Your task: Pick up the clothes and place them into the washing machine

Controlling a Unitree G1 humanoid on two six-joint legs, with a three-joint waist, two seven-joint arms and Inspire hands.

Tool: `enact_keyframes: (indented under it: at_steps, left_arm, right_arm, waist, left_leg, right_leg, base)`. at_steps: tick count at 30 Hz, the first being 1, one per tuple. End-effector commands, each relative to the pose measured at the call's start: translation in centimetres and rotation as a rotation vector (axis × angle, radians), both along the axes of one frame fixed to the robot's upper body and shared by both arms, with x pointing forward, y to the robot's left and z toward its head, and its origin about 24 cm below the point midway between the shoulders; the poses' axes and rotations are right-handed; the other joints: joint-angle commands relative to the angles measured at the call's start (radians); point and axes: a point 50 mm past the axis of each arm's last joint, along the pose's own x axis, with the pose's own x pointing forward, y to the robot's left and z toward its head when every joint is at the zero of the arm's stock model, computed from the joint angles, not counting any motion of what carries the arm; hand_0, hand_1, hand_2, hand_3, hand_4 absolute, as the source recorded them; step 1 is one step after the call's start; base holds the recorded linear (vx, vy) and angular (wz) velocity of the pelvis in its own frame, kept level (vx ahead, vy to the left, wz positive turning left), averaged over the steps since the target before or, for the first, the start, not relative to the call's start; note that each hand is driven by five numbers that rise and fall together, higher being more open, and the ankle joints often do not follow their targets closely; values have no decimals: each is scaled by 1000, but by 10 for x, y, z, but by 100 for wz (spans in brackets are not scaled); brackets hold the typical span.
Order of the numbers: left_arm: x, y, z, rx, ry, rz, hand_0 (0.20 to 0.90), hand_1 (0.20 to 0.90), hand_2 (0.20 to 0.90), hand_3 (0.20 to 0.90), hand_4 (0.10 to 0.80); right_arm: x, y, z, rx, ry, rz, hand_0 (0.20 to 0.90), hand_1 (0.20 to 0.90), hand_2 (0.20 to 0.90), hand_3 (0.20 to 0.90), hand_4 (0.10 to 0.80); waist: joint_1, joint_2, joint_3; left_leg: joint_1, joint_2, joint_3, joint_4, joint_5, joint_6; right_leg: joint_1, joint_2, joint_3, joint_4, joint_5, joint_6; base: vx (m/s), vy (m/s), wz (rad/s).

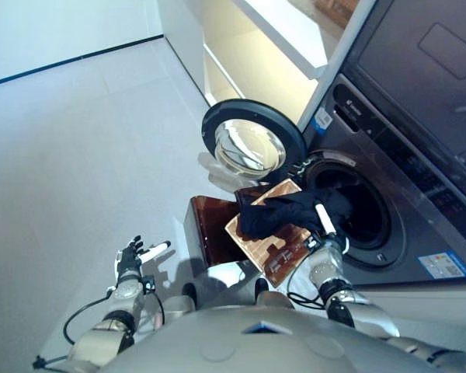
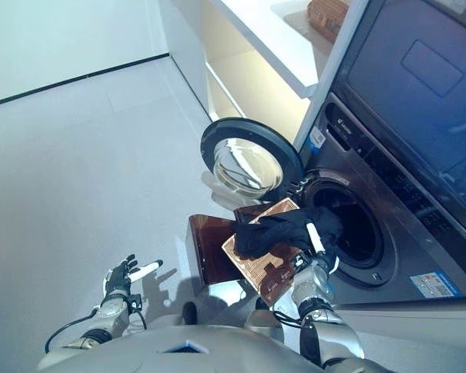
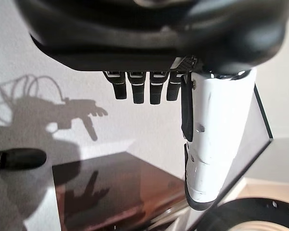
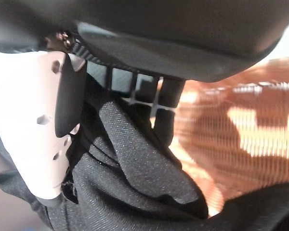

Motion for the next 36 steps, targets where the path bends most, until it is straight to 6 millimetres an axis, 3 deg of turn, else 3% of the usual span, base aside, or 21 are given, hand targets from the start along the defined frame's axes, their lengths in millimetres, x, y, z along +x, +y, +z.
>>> enact_keyframes:
  at_steps: [1, 6, 7, 10, 12, 13, 14, 16, 18, 20, 21, 22, 24, 26, 29, 30, 33, 36]
  left_arm:
    - [18, 11, 10, 43, -80, 5, 900, 900, 900, 900, 800]
    - [14, 17, 11, 51, -87, 35, 900, 900, 900, 900, 800]
    - [17, 19, 13, 63, -97, 30, 900, 900, 900, 900, 800]
    - [21, 21, 15, 71, -107, 29, 900, 900, 900, 900, 800]
    - [27, 21, 17, 69, -130, 38, 900, 900, 900, 900, 800]
    - [29, 20, 17, 64, -138, 51, 900, 900, 900, 900, 800]
    - [32, 18, 17, 45, -147, 67, 900, 900, 900, 900, 800]
    - [30, 16, 16, 39, -139, 73, 900, 900, 900, 900, 800]
    - [28, 10, 14, 9, -146, 81, 900, 900, 900, 900, 800]
    - [24, 3, 11, -25, -139, 88, 900, 900, 900, 900, 800]
    - [24, 3, 10, -26, -139, 88, 900, 900, 900, 900, 800]
    - [20, -1, 8, -37, -126, 95, 900, 900, 900, 900, 800]
    - [20, -3, 8, -43, -130, 97, 900, 900, 900, 900, 800]
    - [16, -6, 5, -44, -113, 92, 900, 900, 900, 900, 800]
    - [10, -10, 2, -53, -89, 98, 900, 900, 900, 900, 800]
    - [12, -9, 3, -51, -98, 101, 900, 900, 900, 900, 800]
    - [9, -8, 2, -48, -89, 106, 900, 900, 900, 900, 800]
    - [7, -2, 3, -26, -90, 117, 900, 900, 900, 900, 800]
  right_arm:
    - [30, -24, 29, -96, -207, -66, 200, 200, 200, 200, 300]
    - [35, -14, 30, -73, -224, -45, 200, 200, 200, 200, 300]
    - [39, -9, 32, -68, -245, -25, 200, 200, 200, 200, 300]
    - [42, -5, 35, -62, -271, -22, 200, 200, 200, 200, 300]
    - [47, 1, 37, -48, -287, -19, 200, 200, 200, 200, 300]
    - [49, 5, 39, -37, -300, -19, 200, 200, 200, 200, 300]
    - [49, 11, 37, -11, -305, -12, 200, 200, 200, 200, 300]
    - [47, 13, 35, -4, -294, -7, 200, 200, 200, 200, 300]
    - [46, 15, 34, 5, -298, -5, 200, 200, 200, 200, 300]
    - [41, 13, 32, -6, -294, 5, 200, 200, 200, 200, 300]
    - [41, 13, 32, -7, -293, 5, 200, 200, 200, 200, 300]
    - [43, 12, 34, -20, -303, 11, 200, 200, 200, 200, 300]
    - [44, 11, 36, -34, -309, 19, 200, 200, 200, 200, 300]
    - [45, 5, 37, -49, -307, 19, 200, 200, 200, 200, 300]
    - [45, -1, 37, -59, -291, 12, 200, 200, 200, 200, 300]
    - [48, -1, 39, -59, -302, 9, 200, 200, 200, 200, 300]
    - [52, 3, 39, -49, -298, 21, 200, 200, 200, 200, 300]
    - [54, 8, 38, -31, -296, 30, 200, 200, 200, 200, 300]
  waist:
    - [3, 33, -11]
    - [1, 42, 33]
    - [-6, 49, 56]
    - [-9, 56, 59]
    - [4, 69, 55]
    - [13, 71, 49]
    - [20, 52, 30]
    - [21, 44, 17]
    - [26, 43, -5]
    - [21, 60, -21]
    - [19, 63, -20]
    - [18, 67, -12]
    - [16, 71, -2]
    - [21, 73, 13]
    - [32, 83, 8]
    - [35, 91, 9]
    - [38, 114, 3]
    - [41, 121, -13]
  left_leg:
    - [12, -12, -19, 18, -28, -26]
    - [22, -11, 2, 82, -61, 2]
    - [16, -4, -3, 108, -59, 6]
    - [12, 1, -8, 103, -49, 2]
    - [9, 24, -3, 88, -42, -16]
    - [10, 40, 4, 79, -41, -31]
    - [13, 62, 14, 68, -40, -62]
    - [21, 67, 24, 64, -42, -68]
    - [22, 98, 37, 77, -40, -87]
    - [19, 158, 25, 112, -37, -112]
    - [18, 161, 23, 115, -39, -114]
    - [0, 188, 14, 178, -39, -123]
    - [-18, 192, 3, 219, -33, -125]
    - [-39, 166, -30, 269, -16, -130]
    - [-92, 68, -63, 174, -5, -103]
    - [-113, 52, -59, 142, 14, -96]
    - [-89, 30, -67, 58, 33, -80]
    - [-54, 20, -56, 14, 40, -78]
  right_leg:
    - [-27, 19, 22, 80, 19, 21]
    - [-87, 50, 39, 254, 10, 36]
    - [-117, 76, 52, 314, 16, 42]
    - [-123, 71, 54, 309, -1, 34]
    - [-113, -18, -1, 245, 13, 34]
    - [-96, -84, -52, 179, 38, 39]
    - [-58, -132, -71, 96, 69, 43]
    - [-41, -125, -68, 71, 68, 47]
    - [-36, -92, -57, 64, 54, 48]
    - [6, -35, -65, 36, 14, 28]
    - [8, -32, -68, 35, 14, 27]
    - [28, -4, -78, 38, -11, 8]
    - [35, 5, -84, 42, -16, -2]
    - [45, 9, -87, 42, -20, -13]
    - [55, 7, -91, 19, -18, -11]
    - [49, 14, -86, 20, -16, -13]
    - [40, 26, -76, 21, -26, -16]
    - [45, 13, -76, 7, -26, -10]
  base:
    - [29, 54, -26]
    - [-54, 48, -39]
    - [-90, 15, -60]
    - [-83, -56, -38]
    - [-65, -173, -9]
    - [-30, -362, 21]
    - [-2, -287, 33]
    - [64, -206, 12]
    - [101, -255, -46]
    - [68, -306, -47]
    - [5, -355, -11]
    - [-21, -255, -8]
    - [-30, -189, 12]
    - [-22, -82, 1]
    - [33, 5, 1]
    - [48, 16, -1]
    - [57, 79, -2]
    - [108, 80, -7]
